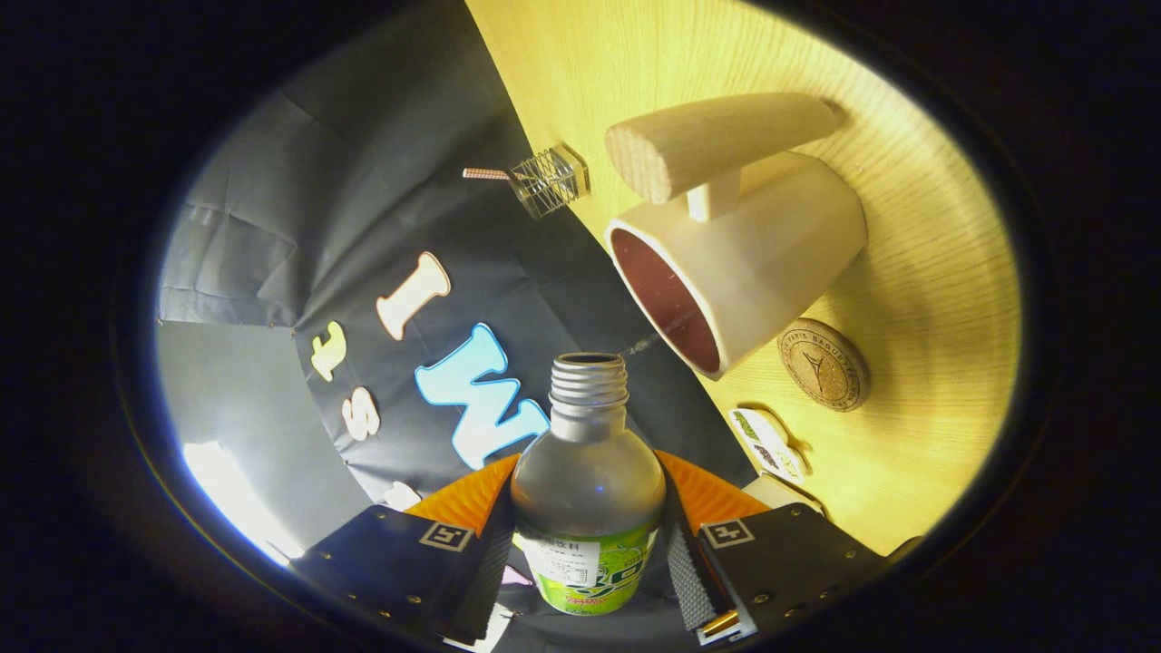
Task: Take the bottle from table, then pour the juice into the cup, finally place the bottle on the coaster
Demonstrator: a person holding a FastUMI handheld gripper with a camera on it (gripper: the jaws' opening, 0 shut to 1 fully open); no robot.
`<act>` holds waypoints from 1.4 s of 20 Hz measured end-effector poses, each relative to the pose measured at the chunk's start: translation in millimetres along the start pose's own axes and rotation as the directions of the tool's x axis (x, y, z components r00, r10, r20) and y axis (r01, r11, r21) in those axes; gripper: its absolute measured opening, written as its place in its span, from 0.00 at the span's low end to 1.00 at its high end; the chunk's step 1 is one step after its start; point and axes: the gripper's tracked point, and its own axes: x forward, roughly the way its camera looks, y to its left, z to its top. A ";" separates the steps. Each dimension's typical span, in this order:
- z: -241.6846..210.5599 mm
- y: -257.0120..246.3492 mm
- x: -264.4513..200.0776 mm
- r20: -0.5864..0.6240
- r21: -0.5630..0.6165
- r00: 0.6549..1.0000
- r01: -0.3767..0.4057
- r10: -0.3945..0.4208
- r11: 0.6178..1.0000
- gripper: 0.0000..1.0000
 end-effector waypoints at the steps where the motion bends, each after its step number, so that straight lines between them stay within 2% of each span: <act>1: -0.5 1.2 -0.4 -0.003 0.003 1.000 -0.002 0.002 1.000 0.76; 11: 9.8 4.7 0.3 0.009 -0.002 1.000 -0.002 0.002 1.000 0.76; 19: 18.2 0.2 -0.2 0.021 -0.160 0.999 0.036 -0.033 0.986 0.76; 25: 16.9 -7.8 -0.6 0.012 -0.327 0.998 0.062 -0.061 0.943 0.76; 28: 14.8 -13.5 -2.2 0.013 -0.459 0.996 0.085 -0.089 0.885 0.76</act>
